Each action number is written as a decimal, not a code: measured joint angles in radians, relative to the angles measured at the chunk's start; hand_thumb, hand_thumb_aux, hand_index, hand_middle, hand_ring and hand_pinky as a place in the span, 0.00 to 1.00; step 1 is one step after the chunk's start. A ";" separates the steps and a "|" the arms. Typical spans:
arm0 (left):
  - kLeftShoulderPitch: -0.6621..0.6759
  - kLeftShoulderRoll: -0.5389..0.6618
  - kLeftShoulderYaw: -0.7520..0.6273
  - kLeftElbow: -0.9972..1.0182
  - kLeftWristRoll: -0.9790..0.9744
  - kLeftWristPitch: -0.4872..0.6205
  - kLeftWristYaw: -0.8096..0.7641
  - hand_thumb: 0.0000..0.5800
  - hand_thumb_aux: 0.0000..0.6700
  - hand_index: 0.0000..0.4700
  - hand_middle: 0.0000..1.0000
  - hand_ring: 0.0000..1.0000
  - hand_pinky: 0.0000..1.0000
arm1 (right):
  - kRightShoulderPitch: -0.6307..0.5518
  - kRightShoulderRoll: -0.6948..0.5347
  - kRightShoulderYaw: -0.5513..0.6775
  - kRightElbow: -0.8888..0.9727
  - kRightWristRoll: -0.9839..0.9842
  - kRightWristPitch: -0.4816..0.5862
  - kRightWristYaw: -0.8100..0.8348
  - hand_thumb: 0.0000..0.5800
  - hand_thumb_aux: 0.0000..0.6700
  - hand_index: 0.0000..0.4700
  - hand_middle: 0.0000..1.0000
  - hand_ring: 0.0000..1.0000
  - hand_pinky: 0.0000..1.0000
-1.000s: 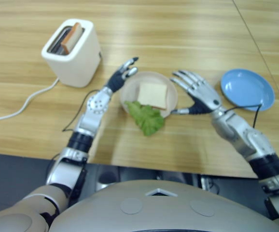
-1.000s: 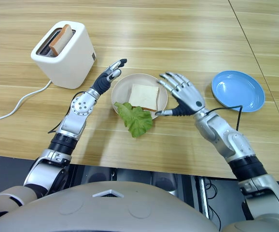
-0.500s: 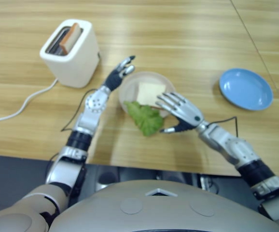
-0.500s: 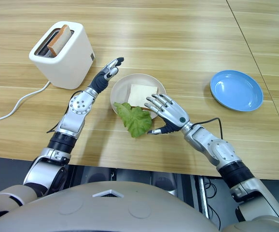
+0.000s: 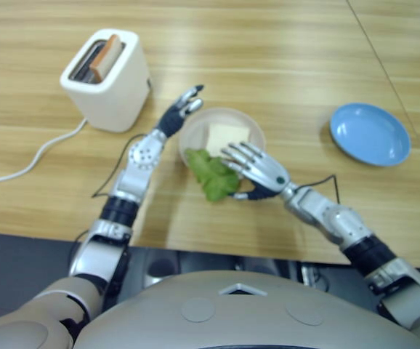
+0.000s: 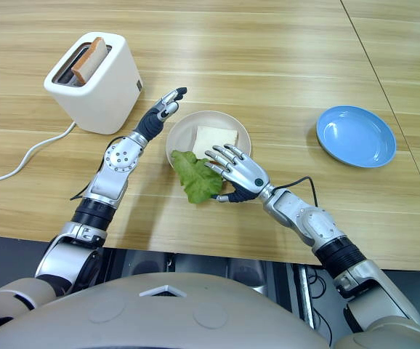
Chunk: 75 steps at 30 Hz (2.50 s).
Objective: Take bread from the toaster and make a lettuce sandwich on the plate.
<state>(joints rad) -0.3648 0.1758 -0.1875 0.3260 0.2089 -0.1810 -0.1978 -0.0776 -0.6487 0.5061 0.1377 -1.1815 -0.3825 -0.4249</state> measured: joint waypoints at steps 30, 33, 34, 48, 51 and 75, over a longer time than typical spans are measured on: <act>0.000 0.001 0.000 0.018 -0.014 0.000 -0.008 0.00 0.00 0.00 0.00 0.00 0.00 | 0.063 -0.018 0.027 -0.075 0.000 -0.005 0.029 0.04 0.02 0.02 0.00 0.00 0.00; 0.000 0.001 0.000 0.018 -0.014 0.000 -0.010 0.00 0.00 0.00 0.00 0.00 0.00 | 0.062 -0.018 0.032 -0.072 0.001 -0.005 0.029 0.46 0.27 0.26 0.00 0.00 0.00; 0.000 0.001 0.000 0.018 -0.014 0.000 -0.010 0.00 0.00 0.00 0.00 0.00 0.00 | 0.062 -0.018 0.032 -0.071 0.000 -0.005 0.029 0.46 0.27 0.26 0.00 0.00 0.00; 0.000 0.002 0.000 0.018 -0.014 0.000 -0.017 0.00 0.00 0.00 0.00 0.00 0.00 | 0.014 0.011 0.039 0.009 0.004 0.004 0.010 1.00 1.00 0.98 0.00 0.00 0.00; 0.000 0.002 0.000 0.018 -0.014 0.000 -0.018 0.00 0.00 0.00 0.00 0.00 0.00 | 0.014 0.010 0.039 0.009 0.005 0.004 0.010 1.00 1.00 0.98 0.00 0.00 0.00; 0.000 0.002 -0.001 0.037 -0.014 0.000 -0.019 0.00 0.00 0.00 0.00 0.00 0.00 | 0.074 -0.023 -0.112 -0.113 0.246 -0.086 0.123 0.54 0.32 0.31 0.00 0.00 0.00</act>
<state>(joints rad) -0.3650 0.1776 -0.1882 0.3625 0.1953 -0.1810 -0.2165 -0.0038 -0.6714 0.3941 0.0242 -0.9356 -0.4681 -0.3024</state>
